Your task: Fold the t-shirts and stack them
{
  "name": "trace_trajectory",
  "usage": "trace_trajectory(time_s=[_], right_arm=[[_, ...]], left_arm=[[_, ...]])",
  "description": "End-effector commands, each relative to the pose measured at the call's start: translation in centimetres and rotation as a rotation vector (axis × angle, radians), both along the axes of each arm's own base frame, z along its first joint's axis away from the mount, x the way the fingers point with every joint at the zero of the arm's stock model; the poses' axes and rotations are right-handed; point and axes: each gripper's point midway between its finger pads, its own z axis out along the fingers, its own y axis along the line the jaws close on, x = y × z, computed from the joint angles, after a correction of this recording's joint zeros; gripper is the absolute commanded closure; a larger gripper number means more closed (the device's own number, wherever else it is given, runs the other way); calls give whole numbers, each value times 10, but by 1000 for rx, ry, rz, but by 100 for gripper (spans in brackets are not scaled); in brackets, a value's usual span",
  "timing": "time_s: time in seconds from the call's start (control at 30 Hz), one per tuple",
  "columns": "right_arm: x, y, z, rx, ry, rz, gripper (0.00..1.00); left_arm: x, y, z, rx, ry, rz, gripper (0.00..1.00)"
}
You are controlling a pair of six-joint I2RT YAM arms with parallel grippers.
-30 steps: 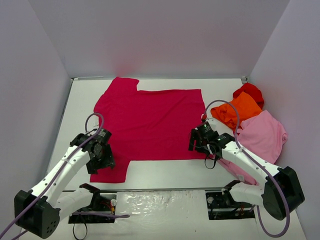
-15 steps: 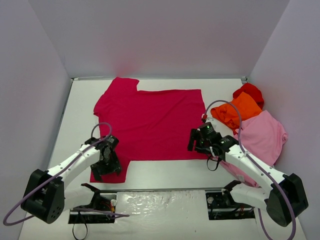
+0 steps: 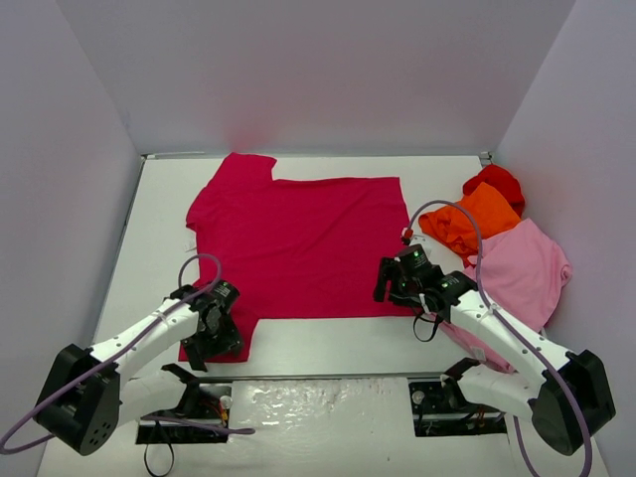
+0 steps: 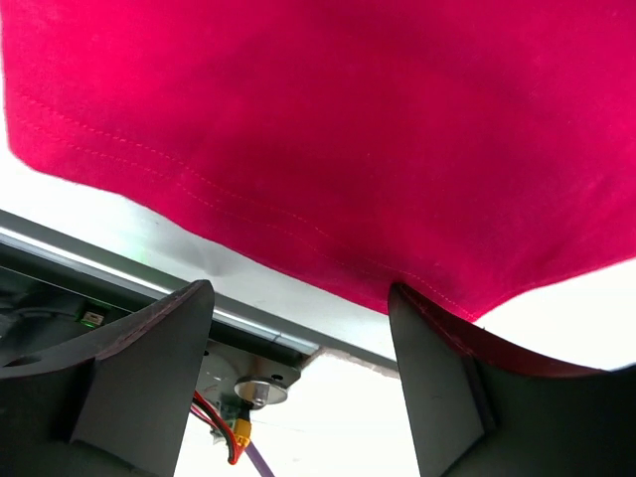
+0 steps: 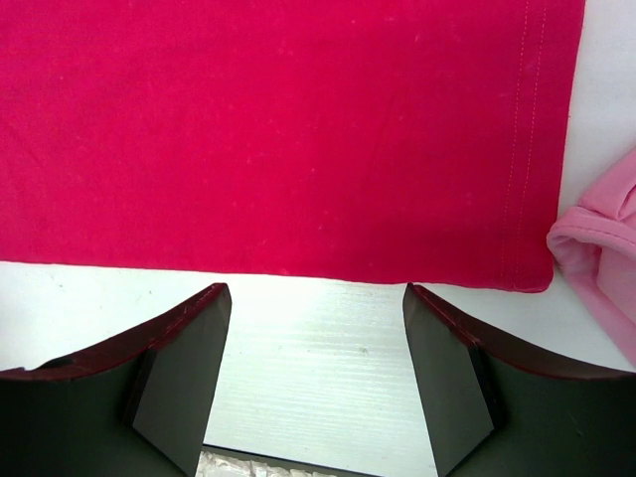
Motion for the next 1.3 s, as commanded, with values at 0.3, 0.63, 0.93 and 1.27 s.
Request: trace_trajectory(time_s=[0.3, 0.63, 0.93, 1.27], right_arm=[[9, 6, 22, 12, -56, 23, 34], [10, 4, 29, 14, -78, 16, 35], [13, -11, 59, -4, -163, -42, 38], [2, -42, 26, -121, -78, -222, 58]], left_arm=[[34, 13, 10, 163, -23, -39, 32], [36, 13, 10, 175, -17, -40, 37], [38, 10, 9, 163, -16, -57, 90], [42, -1, 13, 96, -38, -92, 100]])
